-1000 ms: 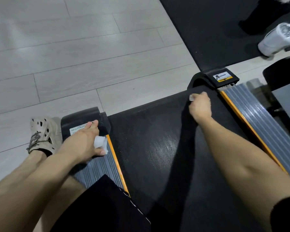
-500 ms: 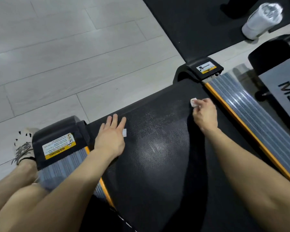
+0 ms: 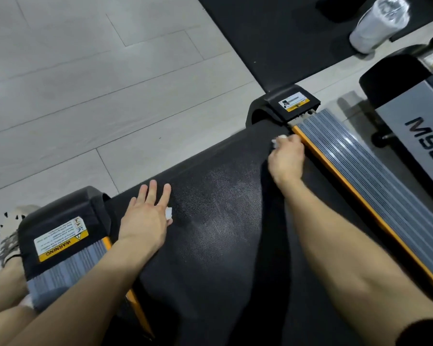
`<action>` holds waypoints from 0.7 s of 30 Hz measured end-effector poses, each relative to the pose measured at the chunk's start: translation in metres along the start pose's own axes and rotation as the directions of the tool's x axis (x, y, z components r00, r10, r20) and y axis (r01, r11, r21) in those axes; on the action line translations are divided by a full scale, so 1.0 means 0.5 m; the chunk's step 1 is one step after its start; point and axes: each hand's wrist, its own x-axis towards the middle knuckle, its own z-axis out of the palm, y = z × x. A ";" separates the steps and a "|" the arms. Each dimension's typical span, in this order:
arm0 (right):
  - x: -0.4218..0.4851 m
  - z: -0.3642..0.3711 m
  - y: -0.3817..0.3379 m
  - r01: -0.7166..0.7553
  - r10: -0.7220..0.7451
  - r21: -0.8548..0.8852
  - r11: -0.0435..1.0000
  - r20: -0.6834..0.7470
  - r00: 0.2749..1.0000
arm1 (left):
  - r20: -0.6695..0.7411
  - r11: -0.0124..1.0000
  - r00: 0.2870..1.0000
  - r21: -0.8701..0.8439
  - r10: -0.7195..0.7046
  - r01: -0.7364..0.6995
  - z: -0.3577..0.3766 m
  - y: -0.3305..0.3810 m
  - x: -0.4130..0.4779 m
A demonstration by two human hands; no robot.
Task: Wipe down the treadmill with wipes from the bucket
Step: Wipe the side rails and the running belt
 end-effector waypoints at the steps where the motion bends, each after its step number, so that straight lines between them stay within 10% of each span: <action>1: -0.027 0.018 -0.048 0.135 -0.135 0.006 0.991 0.032 0.990 | -0.003 1.000 1.000 0.002 0.005 -0.005 0.001 0.000 0.001; 4: -0.169 0.075 -0.193 0.699 -0.735 0.234 0.676 0.284 0.615 | -0.015 1.000 1.000 0.013 0.002 -0.002 0.007 -0.009 0.005; 6: -0.164 0.072 -0.204 0.822 -0.854 0.289 0.491 0.347 0.388 | -0.016 1.000 1.000 0.015 0.005 -0.005 0.009 -0.013 0.011; 9: 0.022 0.024 -0.105 0.468 -0.468 0.055 0.882 0.210 0.858 | -0.009 1.000 1.000 0.015 0.006 -0.005 0.009 -0.009 0.011; 11: 0.116 -0.001 -0.044 0.143 -0.133 -0.076 0.987 0.122 0.984 | -0.027 0.999 1.000 0.039 -0.003 0.004 0.011 -0.008 0.011; 14: 0.063 0.051 -0.115 0.277 -0.274 0.000 0.961 0.151 0.950 | -0.017 0.999 1.000 0.042 -0.005 0.006 0.011 -0.004 0.007; 18: -0.100 0.104 -0.241 0.736 -0.768 0.259 0.625 0.370 0.522 | -0.035 0.999 0.999 0.042 0.000 0.001 0.005 -0.010 0.007; 19: -0.072 0.085 -0.228 0.747 -0.759 0.212 0.630 0.375 0.533 | -0.026 0.999 1.000 0.037 0.004 -0.003 0.005 -0.011 0.008; 21: 0.027 0.041 -0.145 0.528 -0.508 0.014 0.849 0.296 0.809 | -0.027 0.999 1.000 0.044 0.008 -0.006 0.006 -0.009 0.007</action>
